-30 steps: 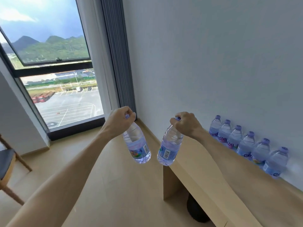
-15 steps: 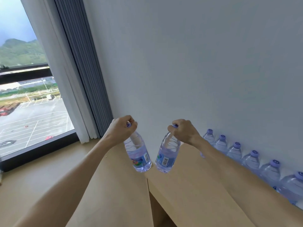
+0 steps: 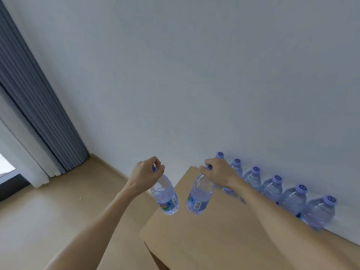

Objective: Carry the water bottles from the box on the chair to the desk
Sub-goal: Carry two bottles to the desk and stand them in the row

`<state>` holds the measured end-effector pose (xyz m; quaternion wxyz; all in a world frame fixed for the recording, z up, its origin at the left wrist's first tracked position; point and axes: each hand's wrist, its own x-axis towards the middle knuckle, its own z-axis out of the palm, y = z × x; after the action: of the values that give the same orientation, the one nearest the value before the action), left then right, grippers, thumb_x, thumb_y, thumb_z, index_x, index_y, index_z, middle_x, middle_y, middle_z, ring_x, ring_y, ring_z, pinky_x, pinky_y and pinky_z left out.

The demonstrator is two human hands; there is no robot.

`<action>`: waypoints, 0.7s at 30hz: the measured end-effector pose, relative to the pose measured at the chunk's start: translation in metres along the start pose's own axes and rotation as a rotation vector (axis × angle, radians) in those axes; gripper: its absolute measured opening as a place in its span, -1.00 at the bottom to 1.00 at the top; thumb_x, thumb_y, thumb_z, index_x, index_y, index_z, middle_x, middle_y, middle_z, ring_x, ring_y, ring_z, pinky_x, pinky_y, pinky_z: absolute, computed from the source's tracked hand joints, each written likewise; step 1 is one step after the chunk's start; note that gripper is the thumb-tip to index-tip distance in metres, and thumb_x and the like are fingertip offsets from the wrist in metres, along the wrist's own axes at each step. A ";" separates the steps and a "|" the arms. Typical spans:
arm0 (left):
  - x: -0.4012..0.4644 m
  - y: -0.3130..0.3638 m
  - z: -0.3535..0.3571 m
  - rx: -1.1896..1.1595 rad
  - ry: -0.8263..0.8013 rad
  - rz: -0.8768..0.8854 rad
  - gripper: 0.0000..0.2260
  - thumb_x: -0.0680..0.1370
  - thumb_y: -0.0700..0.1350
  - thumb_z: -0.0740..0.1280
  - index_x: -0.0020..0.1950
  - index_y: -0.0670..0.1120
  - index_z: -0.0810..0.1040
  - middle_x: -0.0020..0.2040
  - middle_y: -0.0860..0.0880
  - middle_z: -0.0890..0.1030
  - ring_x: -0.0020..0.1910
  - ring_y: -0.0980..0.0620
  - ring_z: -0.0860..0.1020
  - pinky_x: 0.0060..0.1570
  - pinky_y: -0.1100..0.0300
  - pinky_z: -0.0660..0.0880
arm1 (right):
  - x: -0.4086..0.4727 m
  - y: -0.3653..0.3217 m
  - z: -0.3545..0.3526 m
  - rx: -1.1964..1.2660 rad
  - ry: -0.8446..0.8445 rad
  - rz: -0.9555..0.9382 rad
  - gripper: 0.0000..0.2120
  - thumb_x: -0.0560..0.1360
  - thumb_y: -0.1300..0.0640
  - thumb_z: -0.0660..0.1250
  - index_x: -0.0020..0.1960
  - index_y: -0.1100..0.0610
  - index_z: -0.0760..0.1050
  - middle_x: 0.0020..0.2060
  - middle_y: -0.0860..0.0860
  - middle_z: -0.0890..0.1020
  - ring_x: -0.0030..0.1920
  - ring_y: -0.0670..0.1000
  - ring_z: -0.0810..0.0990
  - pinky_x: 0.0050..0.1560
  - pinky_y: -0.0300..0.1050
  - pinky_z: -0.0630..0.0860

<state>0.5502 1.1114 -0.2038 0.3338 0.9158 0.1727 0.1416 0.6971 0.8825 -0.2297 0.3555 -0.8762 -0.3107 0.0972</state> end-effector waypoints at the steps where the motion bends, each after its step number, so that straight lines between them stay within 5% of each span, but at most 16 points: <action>1: 0.009 -0.002 0.011 -0.006 -0.033 0.009 -0.82 0.54 -0.03 0.31 -0.26 0.01 0.45 -0.48 0.08 0.44 -0.51 0.14 0.33 -0.48 0.36 0.28 | 0.000 0.010 -0.001 -0.023 0.005 0.036 -0.59 0.46 -0.04 0.25 -0.40 0.02 0.09 -0.53 -0.10 0.17 -0.48 -0.08 0.15 -0.40 -0.11 0.16; 15: 0.126 0.004 0.134 -0.032 -0.424 0.340 -0.84 0.51 -0.03 0.32 -0.22 -0.03 0.41 -0.51 0.06 0.35 -0.49 0.07 0.26 -0.45 0.31 0.23 | -0.005 0.062 -0.011 -0.403 0.075 0.391 -0.65 0.54 -0.18 0.19 -0.29 -0.01 0.20 -0.44 -0.07 0.40 -0.41 -0.04 0.40 -0.38 -0.09 0.32; 21: 0.141 0.021 0.169 -0.010 -0.494 0.326 -0.85 0.41 0.11 0.28 -0.27 0.12 0.35 -0.48 0.10 0.43 -0.45 0.09 0.37 -0.38 0.20 0.36 | -0.008 0.068 0.001 -0.508 0.156 0.427 -0.59 0.54 -0.24 0.15 -0.31 -0.03 0.09 -0.48 -0.05 0.36 -0.48 -0.07 0.32 -0.49 -0.12 0.19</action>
<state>0.7452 1.0592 -0.2944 0.3430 0.9366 -0.0639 -0.0333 0.7227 0.8410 -0.2775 0.1200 -0.9869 -0.1061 0.0215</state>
